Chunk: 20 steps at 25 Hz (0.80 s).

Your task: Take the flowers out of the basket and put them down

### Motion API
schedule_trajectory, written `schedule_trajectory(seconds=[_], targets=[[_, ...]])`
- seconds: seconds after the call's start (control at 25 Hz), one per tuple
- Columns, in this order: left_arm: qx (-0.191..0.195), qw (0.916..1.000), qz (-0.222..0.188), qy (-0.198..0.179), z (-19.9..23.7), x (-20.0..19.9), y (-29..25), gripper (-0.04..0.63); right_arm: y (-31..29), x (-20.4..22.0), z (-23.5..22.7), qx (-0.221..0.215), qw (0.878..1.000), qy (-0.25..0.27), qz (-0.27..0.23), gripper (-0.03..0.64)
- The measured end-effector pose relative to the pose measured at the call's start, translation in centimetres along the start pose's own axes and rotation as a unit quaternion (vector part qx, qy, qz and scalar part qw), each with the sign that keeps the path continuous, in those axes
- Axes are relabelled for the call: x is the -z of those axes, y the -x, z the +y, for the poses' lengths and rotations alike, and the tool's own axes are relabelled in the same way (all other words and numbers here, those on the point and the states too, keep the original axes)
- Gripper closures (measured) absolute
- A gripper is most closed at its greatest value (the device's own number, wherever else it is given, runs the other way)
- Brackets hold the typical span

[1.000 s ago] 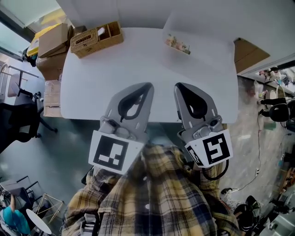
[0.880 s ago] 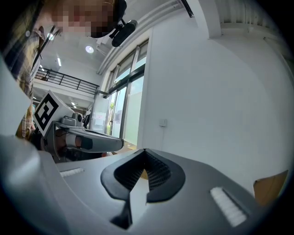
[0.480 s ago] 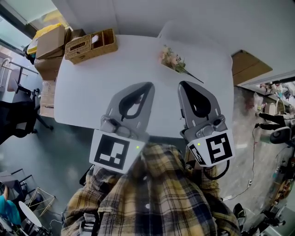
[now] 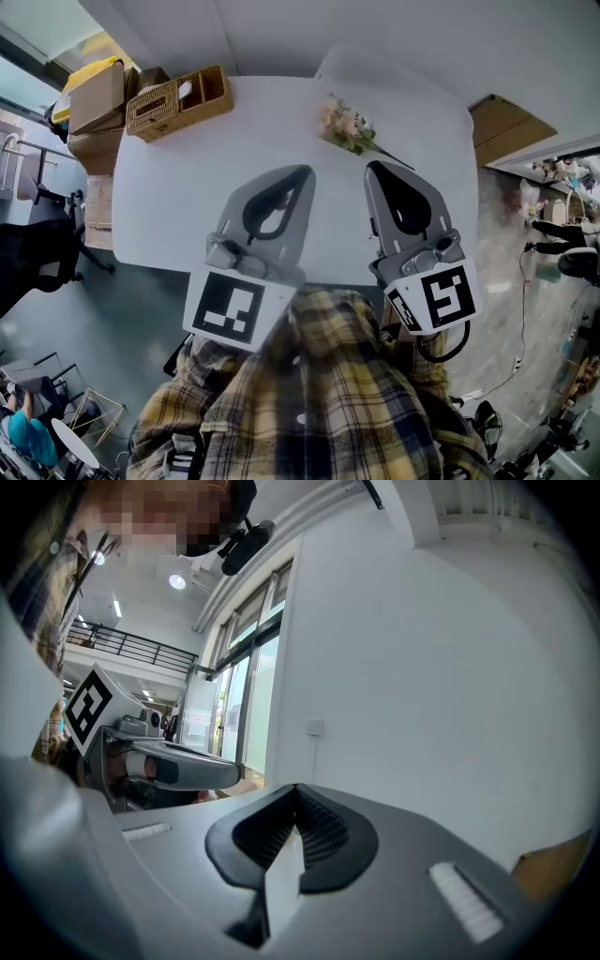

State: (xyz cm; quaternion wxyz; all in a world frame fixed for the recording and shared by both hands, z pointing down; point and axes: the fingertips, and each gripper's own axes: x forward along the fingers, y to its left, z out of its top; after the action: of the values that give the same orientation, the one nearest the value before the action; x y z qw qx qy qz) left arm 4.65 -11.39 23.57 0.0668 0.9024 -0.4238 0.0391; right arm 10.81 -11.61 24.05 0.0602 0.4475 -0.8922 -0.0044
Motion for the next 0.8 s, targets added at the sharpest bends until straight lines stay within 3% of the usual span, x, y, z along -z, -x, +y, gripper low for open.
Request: schedule_trajectory(seconds=[0.48,0.8], targets=[[0.006,1.0,0.006,0.004,2.4,0.1,-2.7,0.595,-2.9,0.4,-1.9,0.002,1.0,-0.003,0.008,0.614],[0.008,0.9998,0.015,0.012,3.9,0.9,-3.9,0.595,-4.6,2.0,-3.9,0.0,0.999,0.0,0.039,0.614]])
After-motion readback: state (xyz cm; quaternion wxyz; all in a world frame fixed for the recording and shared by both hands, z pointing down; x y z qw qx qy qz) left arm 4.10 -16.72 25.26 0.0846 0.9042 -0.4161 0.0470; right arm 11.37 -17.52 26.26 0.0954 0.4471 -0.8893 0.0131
